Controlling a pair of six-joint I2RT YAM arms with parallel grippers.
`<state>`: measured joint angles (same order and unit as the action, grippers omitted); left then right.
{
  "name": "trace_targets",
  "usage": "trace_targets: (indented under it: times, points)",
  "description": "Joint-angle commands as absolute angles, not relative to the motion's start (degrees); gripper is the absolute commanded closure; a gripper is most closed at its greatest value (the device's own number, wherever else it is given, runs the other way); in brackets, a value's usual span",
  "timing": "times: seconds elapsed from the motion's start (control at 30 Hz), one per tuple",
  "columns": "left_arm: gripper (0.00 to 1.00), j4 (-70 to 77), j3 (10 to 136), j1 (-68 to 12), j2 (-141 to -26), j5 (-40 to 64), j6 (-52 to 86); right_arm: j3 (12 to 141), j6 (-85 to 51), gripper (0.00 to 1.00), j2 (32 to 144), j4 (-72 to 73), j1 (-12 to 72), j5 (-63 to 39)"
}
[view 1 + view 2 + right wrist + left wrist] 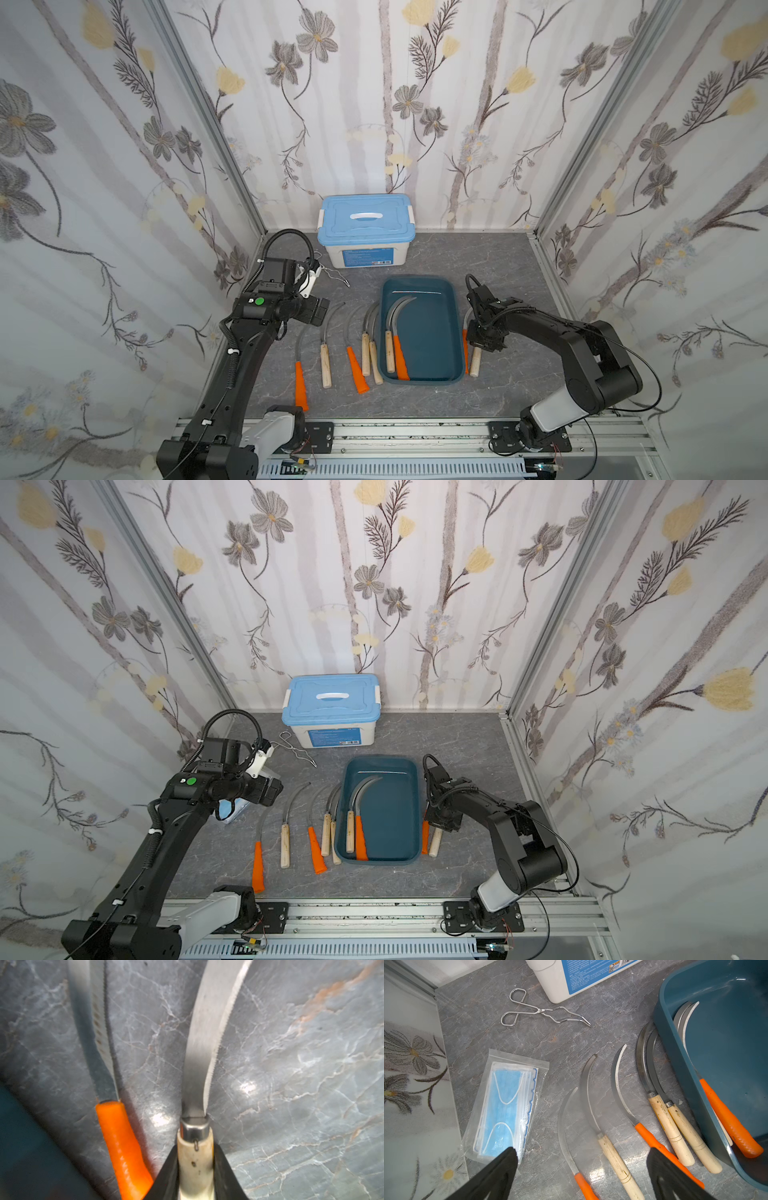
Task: Put small sickles into storage boxes
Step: Pick up the sickle at the center of the board.
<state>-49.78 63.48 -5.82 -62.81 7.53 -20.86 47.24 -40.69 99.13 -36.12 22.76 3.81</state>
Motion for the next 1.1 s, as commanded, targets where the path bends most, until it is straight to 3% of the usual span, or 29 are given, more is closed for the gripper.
trace_targets:
  times: [0.0,0.17,1.07]
  points:
    - [0.0,-49.8,63.1,-5.8,-62.3,7.3,-21.6,46.5,-40.9,0.74,99.8,-33.1,22.8,3.7]
    - [0.0,-49.7,63.5,-5.8,-62.7,7.4,-21.4,46.0,-40.9,0.81,99.1,-33.0,22.8,4.0]
    - [0.0,-48.9,63.9,-5.8,-63.8,8.0,-21.9,48.0,-41.5,0.84,94.6,-36.0,22.8,7.2]
